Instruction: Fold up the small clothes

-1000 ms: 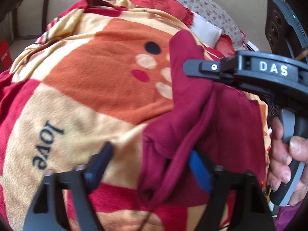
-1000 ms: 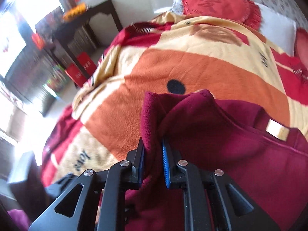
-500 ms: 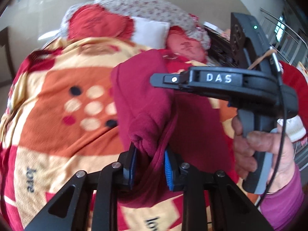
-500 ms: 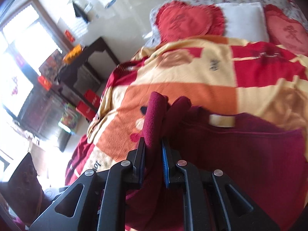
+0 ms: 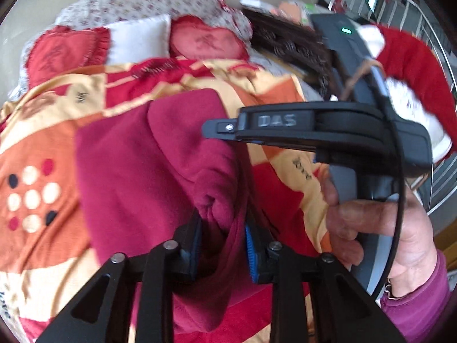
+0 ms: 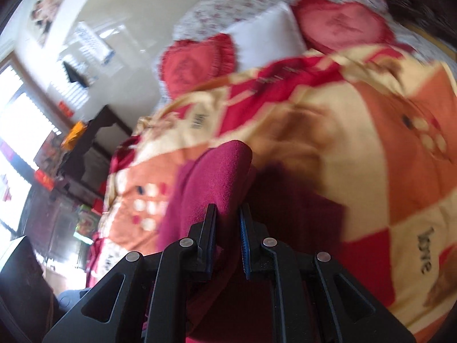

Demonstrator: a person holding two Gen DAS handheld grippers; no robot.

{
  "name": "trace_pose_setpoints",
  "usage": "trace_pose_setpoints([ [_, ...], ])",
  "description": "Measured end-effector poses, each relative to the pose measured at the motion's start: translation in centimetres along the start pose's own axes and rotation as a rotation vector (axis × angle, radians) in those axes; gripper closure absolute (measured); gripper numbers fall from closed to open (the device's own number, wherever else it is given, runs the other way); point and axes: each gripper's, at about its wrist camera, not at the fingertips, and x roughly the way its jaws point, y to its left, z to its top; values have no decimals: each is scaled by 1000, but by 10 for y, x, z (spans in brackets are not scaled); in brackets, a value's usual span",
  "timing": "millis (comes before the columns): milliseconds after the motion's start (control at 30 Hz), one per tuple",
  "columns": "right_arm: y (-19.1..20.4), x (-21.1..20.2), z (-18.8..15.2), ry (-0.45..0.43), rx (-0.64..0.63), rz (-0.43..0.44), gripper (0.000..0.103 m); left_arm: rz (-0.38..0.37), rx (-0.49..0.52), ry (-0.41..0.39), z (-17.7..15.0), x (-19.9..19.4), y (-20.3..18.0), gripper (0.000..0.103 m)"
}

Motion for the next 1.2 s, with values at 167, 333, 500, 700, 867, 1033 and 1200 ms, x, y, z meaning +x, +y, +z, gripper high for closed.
trace_pose_setpoints([
  [167,-40,25,-16,56,74,-27,103,-60,11,43,-4,-1,-7,44],
  [333,-54,-6,-21,-13,178,28,89,16,48,-60,-13,-54,16,22],
  [500,-31,-23,-37,23,153,110,62,172,55,-39,-34,-54,44,22],
  [700,-13,6,-55,153,104,60,96,178,-6,52,-58,-23,55,22],
  [867,-8,-22,-67,70,-19,-52,103,156,-30,76,-75,-17,54,22],
  [1033,-26,-5,-82,115,0,-98,101,160,-61,78,-76,-8,57,22],
  [1200,-34,-26,-55,-16,91,-91,85,170,-65,63,-70,-8,57,22],
])
